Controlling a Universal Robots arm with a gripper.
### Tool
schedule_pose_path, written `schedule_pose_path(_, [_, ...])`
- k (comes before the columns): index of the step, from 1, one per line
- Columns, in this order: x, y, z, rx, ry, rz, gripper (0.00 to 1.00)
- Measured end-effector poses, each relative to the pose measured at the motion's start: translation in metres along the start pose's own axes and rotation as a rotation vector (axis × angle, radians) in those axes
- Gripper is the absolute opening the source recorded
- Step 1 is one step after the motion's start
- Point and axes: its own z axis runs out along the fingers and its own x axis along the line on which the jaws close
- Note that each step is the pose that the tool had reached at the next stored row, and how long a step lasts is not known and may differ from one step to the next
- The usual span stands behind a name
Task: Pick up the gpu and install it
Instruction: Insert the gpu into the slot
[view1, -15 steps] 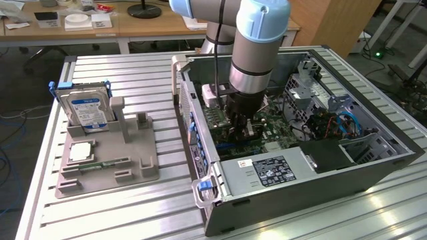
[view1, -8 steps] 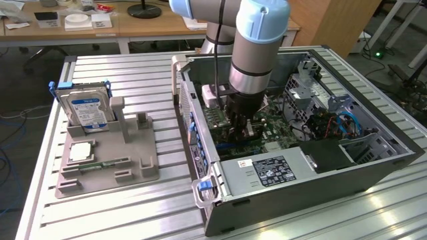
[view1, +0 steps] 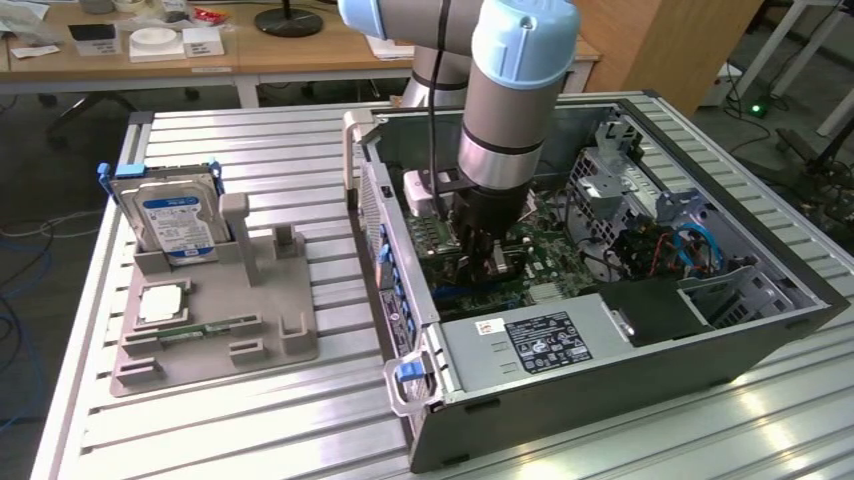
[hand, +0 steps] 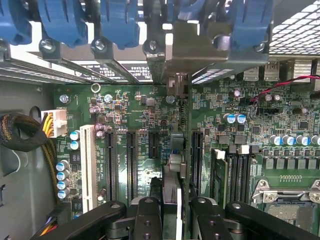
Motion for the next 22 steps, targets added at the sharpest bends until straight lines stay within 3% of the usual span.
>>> schedule_pose_path(17, [-0.0005, -0.0005, 0.0001, 0.0022, -0.0002, 0.0, 0.28])
schedule_pose_path(20, [-0.0005, -0.0005, 0.0, 0.006, -0.0001, 0.0, 0.28])
schedule_pose_path(21, [-0.0005, -0.0003, 0.0, 0.012, -0.0003, 0.0, 0.28])
schedule_pose_path(22, [-0.0005, -0.0003, 0.0001, 0.0136, -0.0004, 0.0, 0.28])
